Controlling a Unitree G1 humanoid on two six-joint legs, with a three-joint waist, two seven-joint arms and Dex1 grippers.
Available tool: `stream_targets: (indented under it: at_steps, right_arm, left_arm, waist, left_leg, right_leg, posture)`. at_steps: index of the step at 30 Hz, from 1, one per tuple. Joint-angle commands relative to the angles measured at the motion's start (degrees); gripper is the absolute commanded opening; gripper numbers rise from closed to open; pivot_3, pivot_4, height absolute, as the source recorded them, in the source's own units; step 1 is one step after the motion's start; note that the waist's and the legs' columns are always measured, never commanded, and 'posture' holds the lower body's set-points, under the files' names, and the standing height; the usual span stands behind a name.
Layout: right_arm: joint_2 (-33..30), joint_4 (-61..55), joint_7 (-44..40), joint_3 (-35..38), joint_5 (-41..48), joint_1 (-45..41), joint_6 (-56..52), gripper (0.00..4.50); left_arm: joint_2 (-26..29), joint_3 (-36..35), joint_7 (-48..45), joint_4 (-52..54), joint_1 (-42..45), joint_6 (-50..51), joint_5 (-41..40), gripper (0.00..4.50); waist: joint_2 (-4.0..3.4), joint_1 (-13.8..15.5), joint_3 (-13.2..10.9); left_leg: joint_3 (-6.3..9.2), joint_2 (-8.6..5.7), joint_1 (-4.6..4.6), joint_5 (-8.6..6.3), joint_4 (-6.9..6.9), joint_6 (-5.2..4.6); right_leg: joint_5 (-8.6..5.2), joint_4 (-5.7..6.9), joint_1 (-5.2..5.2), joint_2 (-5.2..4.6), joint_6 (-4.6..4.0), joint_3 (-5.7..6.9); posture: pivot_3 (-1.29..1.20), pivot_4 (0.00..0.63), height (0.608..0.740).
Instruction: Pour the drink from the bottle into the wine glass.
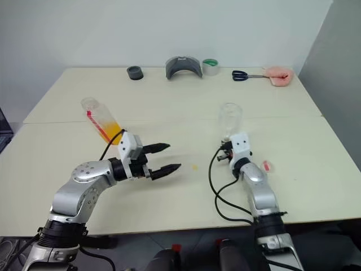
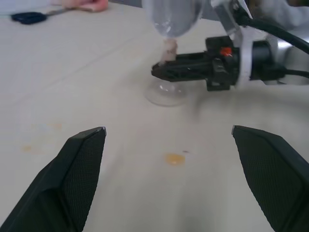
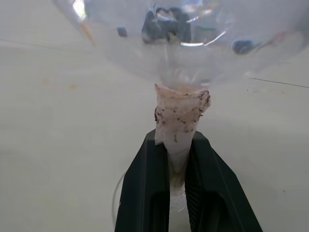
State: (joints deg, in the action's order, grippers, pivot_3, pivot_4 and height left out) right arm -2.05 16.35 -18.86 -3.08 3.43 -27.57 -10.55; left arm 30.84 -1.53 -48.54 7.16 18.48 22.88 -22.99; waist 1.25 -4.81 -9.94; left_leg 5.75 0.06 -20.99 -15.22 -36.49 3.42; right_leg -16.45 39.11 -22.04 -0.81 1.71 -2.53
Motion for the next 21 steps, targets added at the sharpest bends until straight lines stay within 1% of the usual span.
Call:
stream_targets:
  at_steps: [1,6,9,12,18,19,21]
  right_arm:
    - [2.4,8.5,-2.0,-1.9,-0.2,-7.0,6.9,0.13]
    - [4.9,25.8,-4.4,-3.7,-1.8,-15.8,14.4,0.13]
    - [6.0,32.9,-5.7,-4.1,-2.4,-19.0,17.9,0.13]
    - [6.4,36.9,-6.9,-3.5,-2.2,-20.6,19.8,0.13]
    - [6.7,39.9,-7.0,-1.7,-1.4,-21.6,21.1,0.13]
    - [6.7,40.1,-7.1,-1.4,-1.1,-21.8,21.0,0.85]
    - [6.8,40.2,-7.5,-0.9,-0.8,-22.0,20.8,1.3]
  left_arm:
    - [-0.3,-3.9,4.9,0.6,1.6,-1.8,1.1,4.5]
    - [1.2,-5.6,6.5,2.9,0.7,-0.5,0.8,4.5]
    - [2.3,-6.7,7.1,4.5,-0.3,0.4,0.2,4.5]
    - [2.9,-7.8,8.0,5.7,-0.9,1.3,-0.2,4.5]
    - [3.8,-7.9,6.9,8.4,-1.8,3.9,-2.5,4.5]
    - [3.9,-7.9,6.6,8.7,-1.9,4.2,-3.0,4.5]
    - [4.0,-7.9,6.1,8.8,-2.0,4.6,-3.6,4.5]
  waist:
    - [-0.01,0.0,0.0]
    - [-0.01,0.1,0.0]
    - [0.01,0.1,0.0]
    - [0.02,0.1,0.0]
    - [0.01,0.1,0.0]
    - [0.01,0.1,0.0]
    - [-0.01,0.1,-0.1]
  left_leg:
    - [0.0,0.02,-0.02,0.0,0.03,0.0]
    - [-0.05,-0.09,-0.14,0.01,0.14,0.02]
    - [-0.04,-0.29,-0.18,0.01,0.14,0.02]
    - [0.01,-0.29,-0.16,0.0,0.14,0.02]
    - [0.02,-0.2,-0.09,0.01,0.15,0.02]
    - [0.02,-0.2,-0.09,0.01,0.14,0.02]
    - [0.02,-0.21,-0.09,0.01,0.15,0.02]
  right_leg:
    - [0.0,0.0,-0.03,0.01,-0.01,0.01]
    - [0.01,-0.05,-0.15,-0.15,-0.03,0.02]
    - [0.01,-0.07,-0.17,-0.35,-0.02,-0.02]
    - [0.02,-0.07,-0.16,-0.36,-0.02,-0.01]
    - [0.01,0.02,-0.13,-0.25,-0.02,0.03]
    - [0.01,0.02,-0.13,-0.25,-0.02,0.02]
    - [0.01,0.02,-0.12,-0.25,-0.02,0.03]
  posture:
    - [0.0,0.15,0.74]
    - [0.0,0.15,0.74]
    - [0.0,0.15,0.74]
    - [0.0,0.15,0.74]
    - [0.0,0.15,0.74]
    - [0.0,0.15,0.74]
    - [0.0,0.15,0.74]
